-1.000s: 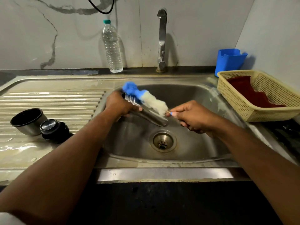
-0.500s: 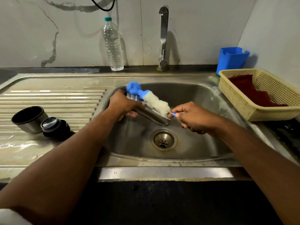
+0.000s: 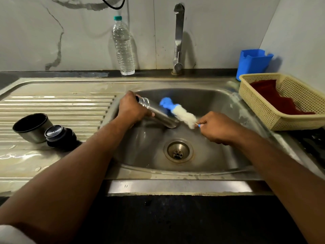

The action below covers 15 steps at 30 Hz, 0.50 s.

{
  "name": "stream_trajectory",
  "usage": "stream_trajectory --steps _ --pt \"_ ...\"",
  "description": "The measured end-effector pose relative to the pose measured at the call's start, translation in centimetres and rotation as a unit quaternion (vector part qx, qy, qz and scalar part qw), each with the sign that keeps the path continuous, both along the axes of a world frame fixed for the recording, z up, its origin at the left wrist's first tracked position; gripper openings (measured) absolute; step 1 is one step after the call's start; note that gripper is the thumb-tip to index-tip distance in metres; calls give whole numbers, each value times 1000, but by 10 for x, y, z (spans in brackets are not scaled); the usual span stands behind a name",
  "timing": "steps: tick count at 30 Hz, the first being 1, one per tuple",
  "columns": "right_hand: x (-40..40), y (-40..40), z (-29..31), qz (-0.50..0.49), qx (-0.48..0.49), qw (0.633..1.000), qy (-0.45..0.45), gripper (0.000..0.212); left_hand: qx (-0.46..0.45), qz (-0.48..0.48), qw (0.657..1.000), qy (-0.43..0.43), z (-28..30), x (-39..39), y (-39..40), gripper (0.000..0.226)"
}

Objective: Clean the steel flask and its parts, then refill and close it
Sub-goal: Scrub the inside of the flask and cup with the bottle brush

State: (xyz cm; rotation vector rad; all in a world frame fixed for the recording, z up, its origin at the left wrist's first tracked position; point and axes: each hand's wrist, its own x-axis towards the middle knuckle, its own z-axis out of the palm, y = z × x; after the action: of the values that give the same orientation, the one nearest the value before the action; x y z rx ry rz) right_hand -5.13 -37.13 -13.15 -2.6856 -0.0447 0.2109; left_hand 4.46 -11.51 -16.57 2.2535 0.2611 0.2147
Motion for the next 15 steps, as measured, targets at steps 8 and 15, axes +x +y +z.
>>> stream_trajectory --steps 8,15 --pt "5 3 -6 26 171 985 19 28 -110 -39 988 97 -13 8 5 61" --pt "10 -10 -9 -32 -27 999 1 24 -159 -52 979 116 -7 5 2 71"
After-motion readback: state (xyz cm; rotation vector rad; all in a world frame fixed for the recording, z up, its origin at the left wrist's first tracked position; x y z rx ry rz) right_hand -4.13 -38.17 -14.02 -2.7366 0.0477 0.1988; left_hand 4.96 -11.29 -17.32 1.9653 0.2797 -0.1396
